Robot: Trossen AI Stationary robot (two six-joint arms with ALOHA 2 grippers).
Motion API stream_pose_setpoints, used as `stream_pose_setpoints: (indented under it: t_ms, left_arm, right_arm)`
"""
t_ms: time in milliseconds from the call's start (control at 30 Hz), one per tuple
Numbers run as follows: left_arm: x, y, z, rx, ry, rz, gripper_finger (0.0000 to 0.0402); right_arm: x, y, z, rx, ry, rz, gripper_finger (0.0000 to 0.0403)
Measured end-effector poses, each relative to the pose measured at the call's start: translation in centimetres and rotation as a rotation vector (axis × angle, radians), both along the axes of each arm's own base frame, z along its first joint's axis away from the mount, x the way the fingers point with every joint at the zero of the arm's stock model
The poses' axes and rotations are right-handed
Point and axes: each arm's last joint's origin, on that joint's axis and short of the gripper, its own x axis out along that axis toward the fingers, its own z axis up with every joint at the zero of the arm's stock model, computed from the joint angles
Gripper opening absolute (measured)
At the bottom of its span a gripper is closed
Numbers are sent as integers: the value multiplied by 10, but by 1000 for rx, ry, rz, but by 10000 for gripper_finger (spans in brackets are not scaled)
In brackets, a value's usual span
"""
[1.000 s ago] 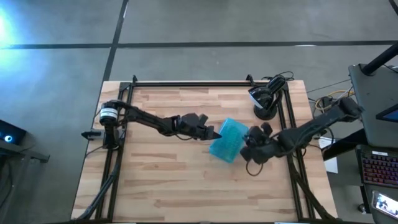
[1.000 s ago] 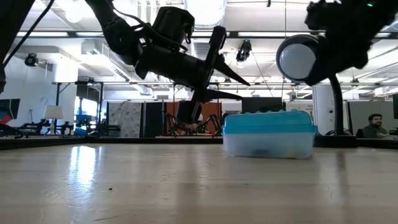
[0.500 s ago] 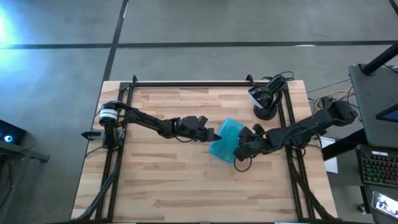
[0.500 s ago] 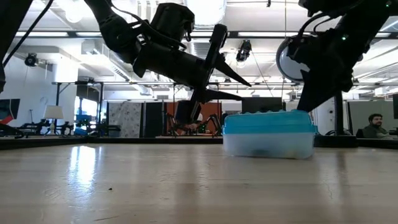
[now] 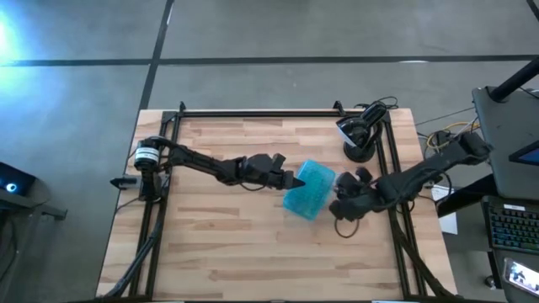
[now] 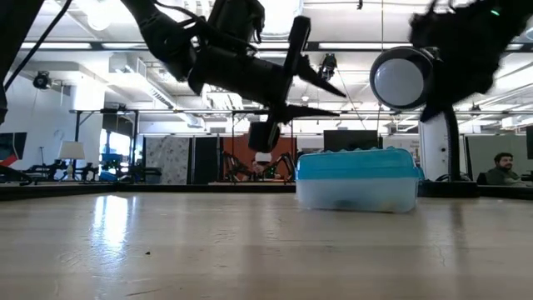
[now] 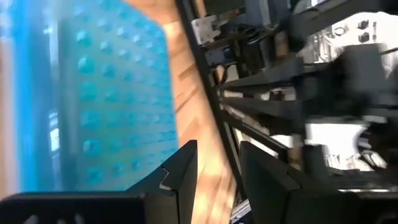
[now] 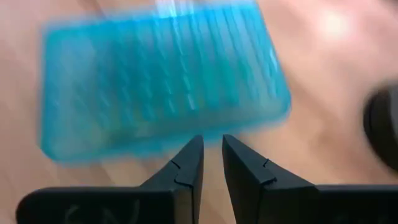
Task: Pick & place school supplies into a supply box
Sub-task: Close the supply box
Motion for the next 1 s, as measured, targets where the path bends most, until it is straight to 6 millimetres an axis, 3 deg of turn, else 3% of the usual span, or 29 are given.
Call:
stream_pose_setpoints:
  t_ms: [167,433,600,800,1000]
  left_arm:
    - [10,1,10,102,58,-10,103]
    - [44,0,-3,194,224,-91,103]
    - [65,0,-9,200,242,-140,103]
    - [67,-1,-11,247,400,-207,103]
    - [60,-3,-13,252,472,-229,103]
  right_arm:
    - [-18,10,-30,110,47,-66,52]
    - [-29,8,-45,282,-150,-512,52]
    - [-31,7,-49,357,-188,-643,52]
    - [-31,8,-68,562,-276,-782,52]
    - [-22,5,-78,690,-406,-760,52]
